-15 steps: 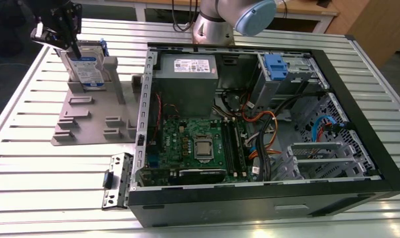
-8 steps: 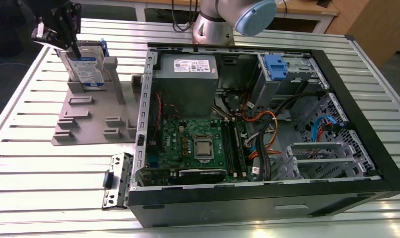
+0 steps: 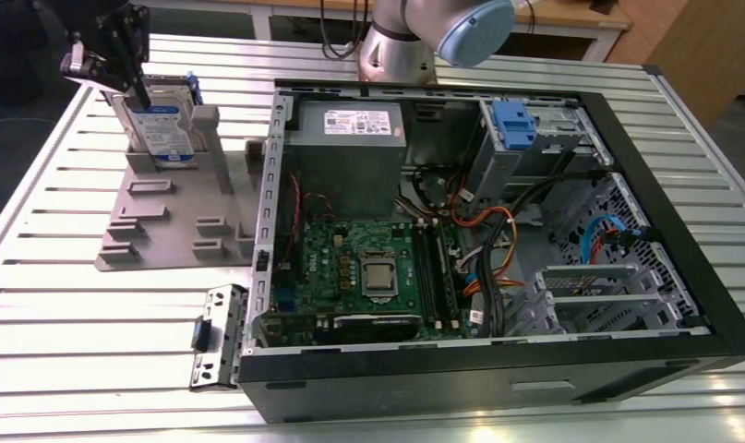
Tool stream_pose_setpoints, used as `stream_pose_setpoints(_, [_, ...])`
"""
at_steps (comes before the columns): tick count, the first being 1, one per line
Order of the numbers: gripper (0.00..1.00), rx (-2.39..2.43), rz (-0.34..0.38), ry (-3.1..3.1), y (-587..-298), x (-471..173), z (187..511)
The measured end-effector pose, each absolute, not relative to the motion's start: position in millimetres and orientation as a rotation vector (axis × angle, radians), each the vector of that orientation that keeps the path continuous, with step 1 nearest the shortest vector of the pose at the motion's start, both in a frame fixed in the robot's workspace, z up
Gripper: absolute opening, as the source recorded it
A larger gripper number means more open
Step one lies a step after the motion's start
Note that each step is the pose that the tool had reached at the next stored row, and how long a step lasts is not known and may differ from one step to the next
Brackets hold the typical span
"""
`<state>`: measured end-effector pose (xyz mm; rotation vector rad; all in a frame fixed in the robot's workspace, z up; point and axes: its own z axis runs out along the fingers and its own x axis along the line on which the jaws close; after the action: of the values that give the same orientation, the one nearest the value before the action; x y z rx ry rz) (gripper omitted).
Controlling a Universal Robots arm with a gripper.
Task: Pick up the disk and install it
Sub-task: 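Pick up the disk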
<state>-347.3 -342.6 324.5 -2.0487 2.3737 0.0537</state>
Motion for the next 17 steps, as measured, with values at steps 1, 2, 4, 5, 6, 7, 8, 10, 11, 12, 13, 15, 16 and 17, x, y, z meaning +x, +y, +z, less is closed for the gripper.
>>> stream_pose_setpoints(1, [0.1,-2.055,0.054,2.369,-342.6,-347.3,324.5])
stream_pose_setpoints(2, [0.1,-2.06,0.054,2.364,-342.6,-347.3,324.5])
stream_pose_setpoints(4, [0.1,-2.073,0.054,2.353,-342.6,-347.3,324.5])
stream_pose_setpoints(5, [0.1,-2.078,0.054,2.348,-342.6,-347.3,324.5])
stream_pose_setpoints(6, [0.1,-2.084,0.054,2.343,-342.6,-347.3,324.5])
stream_pose_setpoints(7, [0.1,-2.09,0.054,2.338,-342.6,-347.3,324.5])
stream_pose_setpoints(8, [0.1,-2.095,0.054,2.334,-342.6,-347.3,324.5])
stream_pose_setpoints(10, [0.1,-2.106,0.054,2.324,-342.6,-347.3,324.5])
stream_pose_setpoints(11, [0.1,-2.112,0.054,2.318,-342.6,-347.3,324.5])
stream_pose_setpoints(12, [0.1,-2.118,0.054,2.313,-342.6,-347.3,324.5])
stream_pose_setpoints(13, [0.1,-2.124,0.054,2.308,-342.6,-347.3,324.5])
stream_pose_setpoints(15, [0.1,-2.134,0.054,2.299,-342.6,-347.3,324.5])
stream_pose_setpoints(16, [0.1,-2.14,0.054,2.293,-342.6,-347.3,324.5])
stream_pose_setpoints(17, [0.1,-2.146,0.054,2.288,-342.6,-347.3,324.5])
